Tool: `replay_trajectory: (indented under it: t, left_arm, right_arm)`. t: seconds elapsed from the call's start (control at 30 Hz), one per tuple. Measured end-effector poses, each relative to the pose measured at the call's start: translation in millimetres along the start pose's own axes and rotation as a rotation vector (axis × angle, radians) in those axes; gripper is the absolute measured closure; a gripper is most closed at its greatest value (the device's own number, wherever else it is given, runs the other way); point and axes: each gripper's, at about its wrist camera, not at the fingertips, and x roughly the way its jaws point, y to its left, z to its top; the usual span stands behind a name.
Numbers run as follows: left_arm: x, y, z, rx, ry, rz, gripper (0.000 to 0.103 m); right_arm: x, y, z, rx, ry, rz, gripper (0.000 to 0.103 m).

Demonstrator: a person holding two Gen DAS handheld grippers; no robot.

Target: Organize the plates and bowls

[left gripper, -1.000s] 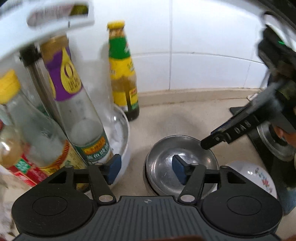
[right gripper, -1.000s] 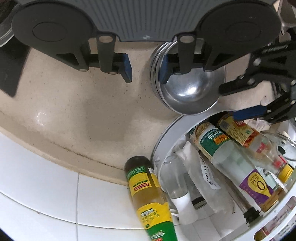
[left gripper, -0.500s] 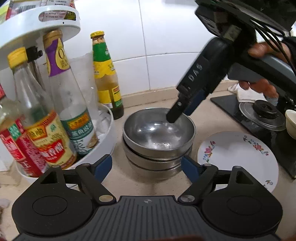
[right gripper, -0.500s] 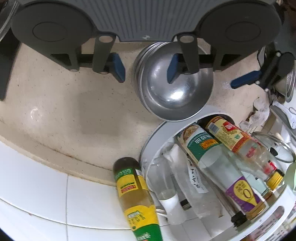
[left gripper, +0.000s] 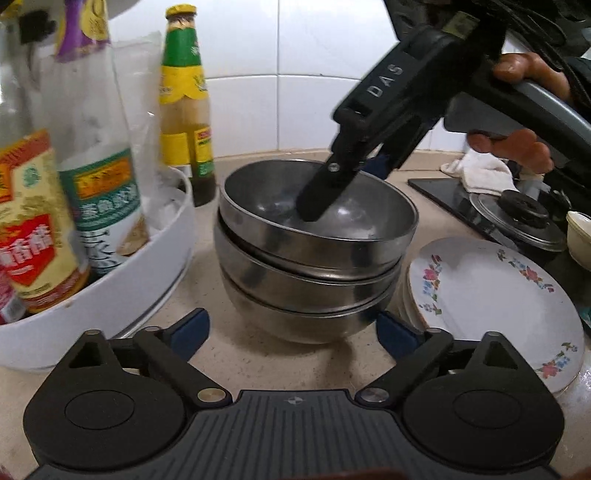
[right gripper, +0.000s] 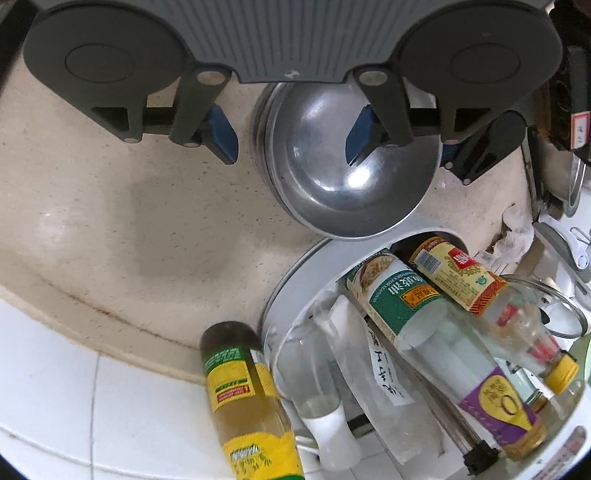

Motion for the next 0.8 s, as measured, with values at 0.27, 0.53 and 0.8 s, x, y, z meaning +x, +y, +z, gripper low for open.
replay_trajectory:
  t: [0.27, 0.53, 0.8]
  left_arm:
    - [27, 10, 10, 0.068, -0.006, -0.144, 0.0]
    - [53, 21, 17, 0.031, 0.066, -0.226, 0.0]
    - [67, 5, 23, 0.115, 0.084, -0.132, 0.0]
  right_arm:
    - [19, -13, 8, 0.009, 0.02, 0.081, 0.039]
    - [30, -42, 2, 0.094, 0.051, 0.156, 0.037]
    - [36, -49, 0, 0.162, 0.019, 0.213, 0.035]
